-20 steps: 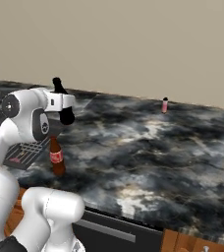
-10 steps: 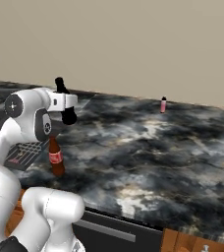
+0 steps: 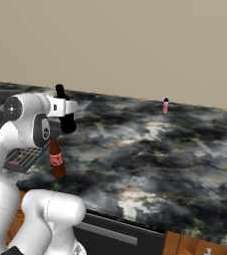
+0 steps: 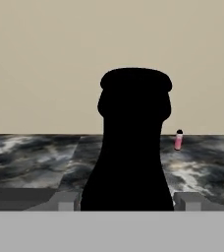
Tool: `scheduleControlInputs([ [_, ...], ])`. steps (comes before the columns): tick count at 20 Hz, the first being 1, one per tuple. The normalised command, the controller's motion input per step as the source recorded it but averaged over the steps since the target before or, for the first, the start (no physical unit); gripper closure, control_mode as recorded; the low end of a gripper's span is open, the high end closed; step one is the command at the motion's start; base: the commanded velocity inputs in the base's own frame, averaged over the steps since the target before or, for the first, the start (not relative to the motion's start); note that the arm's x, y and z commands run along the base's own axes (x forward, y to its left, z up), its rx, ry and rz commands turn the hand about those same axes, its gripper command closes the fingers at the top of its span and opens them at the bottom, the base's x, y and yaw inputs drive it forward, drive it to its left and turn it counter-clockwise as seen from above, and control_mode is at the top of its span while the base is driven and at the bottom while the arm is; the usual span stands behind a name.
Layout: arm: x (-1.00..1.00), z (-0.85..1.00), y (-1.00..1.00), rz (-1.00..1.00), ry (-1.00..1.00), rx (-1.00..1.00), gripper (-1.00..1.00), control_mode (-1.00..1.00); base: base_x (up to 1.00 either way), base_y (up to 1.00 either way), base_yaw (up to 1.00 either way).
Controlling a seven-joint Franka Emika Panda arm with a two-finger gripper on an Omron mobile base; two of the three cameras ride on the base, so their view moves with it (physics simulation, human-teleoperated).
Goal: Place the large bottle from the dining counter next to the other large bottle outside the sink, and place the small bottle from the dining counter next to the other small bottle inside the sink.
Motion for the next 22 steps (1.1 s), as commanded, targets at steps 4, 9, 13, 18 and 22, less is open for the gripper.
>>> scheduleControlInputs([
  [4,-0.03,-0.13,-0.07,0.11,0.14,0.02,1.00,-1.00,0.00,0.00,0.00],
  [9,0.00,-0.20,-0.11,0.19,0.09,0.02,1.00,-1.00,0.00,0.00,0.00],
  [13,0.00,-0.28,-0.10,0.18,0.02,0.11,1.00,-1.00,0.00,0.00,0.00],
  [18,0.00,-0.18,-0.01,0.19,0.00,0.04,1.00,-1.00,0.00,0.00,0.00],
  [22,0.00,-0.12,0.00,0.20,0.03,0.00,1.00,-1.00,0.00,0.00,0.00],
])
